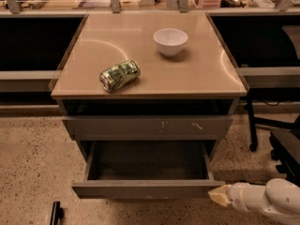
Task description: Close middle drawer
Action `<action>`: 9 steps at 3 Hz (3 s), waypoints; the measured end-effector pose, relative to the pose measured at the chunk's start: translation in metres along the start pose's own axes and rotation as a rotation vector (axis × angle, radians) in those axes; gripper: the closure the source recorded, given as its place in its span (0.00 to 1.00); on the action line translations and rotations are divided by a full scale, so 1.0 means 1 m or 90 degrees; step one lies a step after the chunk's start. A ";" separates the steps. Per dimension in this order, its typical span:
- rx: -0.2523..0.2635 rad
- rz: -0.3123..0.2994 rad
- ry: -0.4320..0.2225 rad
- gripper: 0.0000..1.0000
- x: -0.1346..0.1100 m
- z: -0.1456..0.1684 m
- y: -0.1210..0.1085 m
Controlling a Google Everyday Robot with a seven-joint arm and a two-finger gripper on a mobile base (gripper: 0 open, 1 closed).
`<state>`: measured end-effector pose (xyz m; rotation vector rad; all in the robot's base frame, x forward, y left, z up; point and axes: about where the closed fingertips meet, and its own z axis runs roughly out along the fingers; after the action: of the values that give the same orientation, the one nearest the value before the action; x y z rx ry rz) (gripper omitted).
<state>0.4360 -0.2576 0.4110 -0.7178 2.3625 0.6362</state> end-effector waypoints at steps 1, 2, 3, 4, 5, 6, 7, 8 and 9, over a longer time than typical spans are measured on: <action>0.000 -0.001 0.000 1.00 0.000 0.000 0.000; 0.038 -0.035 0.000 1.00 -0.031 0.006 -0.026; 0.038 -0.035 0.000 1.00 -0.030 0.005 -0.026; 0.065 -0.062 0.006 1.00 -0.058 0.013 -0.053; 0.066 -0.064 0.007 1.00 -0.059 0.013 -0.054; 0.080 -0.047 -0.006 1.00 -0.059 0.012 -0.060; 0.126 -0.041 -0.050 1.00 -0.073 0.011 -0.085; 0.137 -0.037 -0.064 1.00 -0.077 0.011 -0.092; 0.165 -0.019 -0.092 1.00 -0.083 0.012 -0.115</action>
Offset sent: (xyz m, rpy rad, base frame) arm 0.1252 -0.0209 0.0320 -0.1931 -0.1603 -0.0032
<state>0.5685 -0.3076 0.4260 -0.5708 2.2415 0.3483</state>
